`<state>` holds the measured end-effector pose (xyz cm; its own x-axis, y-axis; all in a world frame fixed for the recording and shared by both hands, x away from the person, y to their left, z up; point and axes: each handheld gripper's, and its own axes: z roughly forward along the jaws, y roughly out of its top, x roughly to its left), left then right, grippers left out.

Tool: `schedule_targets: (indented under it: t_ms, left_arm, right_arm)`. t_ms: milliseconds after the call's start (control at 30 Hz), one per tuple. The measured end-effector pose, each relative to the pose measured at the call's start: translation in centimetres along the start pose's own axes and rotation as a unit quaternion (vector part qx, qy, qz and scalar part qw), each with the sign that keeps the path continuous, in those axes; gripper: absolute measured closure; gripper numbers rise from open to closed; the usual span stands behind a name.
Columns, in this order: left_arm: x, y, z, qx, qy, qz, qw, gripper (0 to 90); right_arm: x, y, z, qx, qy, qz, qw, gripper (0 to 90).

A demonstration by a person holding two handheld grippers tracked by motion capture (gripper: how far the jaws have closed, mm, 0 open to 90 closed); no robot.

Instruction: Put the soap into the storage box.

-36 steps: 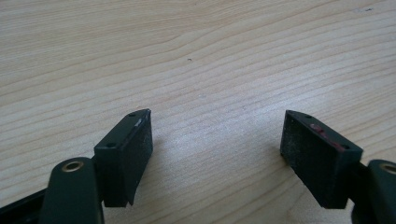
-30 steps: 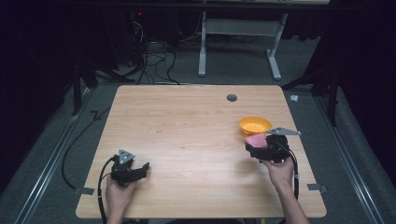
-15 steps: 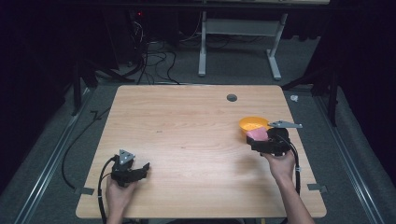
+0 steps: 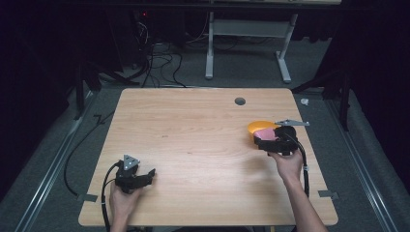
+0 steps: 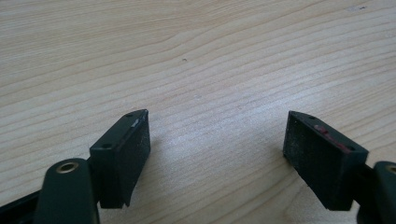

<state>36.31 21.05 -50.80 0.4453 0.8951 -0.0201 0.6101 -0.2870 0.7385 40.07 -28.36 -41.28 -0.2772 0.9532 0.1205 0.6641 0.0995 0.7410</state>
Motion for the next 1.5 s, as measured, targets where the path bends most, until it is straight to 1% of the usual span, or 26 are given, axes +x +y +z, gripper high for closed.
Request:
schedule_targets:
  t_ms: [167, 233, 300, 433, 700, 833, 1033, 1067, 1100, 1167, 1300, 1400, 1467, 1500]
  left_arm:
    - [0.0, 0.0, 0.0, 0.001, 0.0, 0.0, 1.0, 22.0]
    - [0.0, 0.0, 0.0, 0.002, -0.001, 0.0, 1.0, 21.6]
    - [0.0, 0.0, 0.0, 0.002, -0.002, 0.0, 1.0, 21.3]
    - [0.1, 0.0, 0.0, 0.002, -0.004, -0.001, 1.0, 20.9]
    - [0.1, 0.1, 0.0, 0.003, -0.004, -0.001, 1.0, 19.5]
    - [0.0, 0.1, 0.1, 0.004, -0.001, 0.002, 1.0, 19.5]
    - [0.0, 0.1, 0.1, 0.004, -0.001, 0.003, 1.0, 19.7]
    - [0.0, 0.1, 0.1, 0.004, -0.001, 0.002, 1.0, 19.7]
    - [0.0, 0.1, 0.1, 0.005, -0.002, 0.003, 1.0, 19.7]
    - [0.0, 0.1, 0.1, 0.004, -0.001, 0.003, 1.0, 19.7]
    - [0.0, 0.1, 0.1, 0.004, -0.001, 0.003, 1.0, 19.7]
    - [0.0, 0.1, 0.1, 0.005, -0.001, 0.003, 1.0, 19.7]
    - [0.0, 0.1, 0.1, 0.005, -0.001, 0.003, 1.0, 19.8]
    - [0.0, 0.1, 0.1, 0.005, -0.001, 0.003, 1.0, 19.8]
  right_arm:
    - [-0.3, 0.3, 0.3, 0.004, -0.008, 0.008, 0.9999, 13.4]
    - [-0.4, 0.5, 0.5, 0.008, -0.017, 0.012, 0.9998, 13.4]
    - [-0.4, 0.7, 0.6, 0.008, -0.021, 0.014, 0.9996, 13.4]
    - [-0.6, 0.9, 0.9, 0.008, -0.026, 0.02, 0.9994, 13.4]
    - [-0.9, 1.4, 1.4, 0.011, -0.033, 0.026, 0.999, 13.4]
    - [-1.3, 1.8, 1.9, 0.012, -0.037, 0.036, 0.9986, 13.4]
    - [-1.6, 2.1, 2.7, 0.01, -0.045, 0.043, 0.998, 13.4]
    - [-1.6, 2.2, 3.2, 0.015, -0.05, 0.048, 0.9975, 13.4]
    - [-1.6, 2.1, 3.4, 0.017, -0.053, 0.049, 0.9973, 13.4]
    - [-1.7, 2.1, 3.6, 0.019, -0.056, 0.049, 0.9971, 13.3]
    - [-1.9, 2.1, 4.4, 0.02, -0.068, 0.058, 0.9958, 13.4]
    - [-2.0, 2.1, 4.7, 0.021, -0.073, 0.062, 0.9952, 13.3]
    - [-2.2, 2.2, 5.0, 0.028, -0.079, 0.069, 0.9941, 13.3]
    - [-2.2, 2.2, 5.0, 0.028, -0.079, 0.069, 0.9941, 13.3]
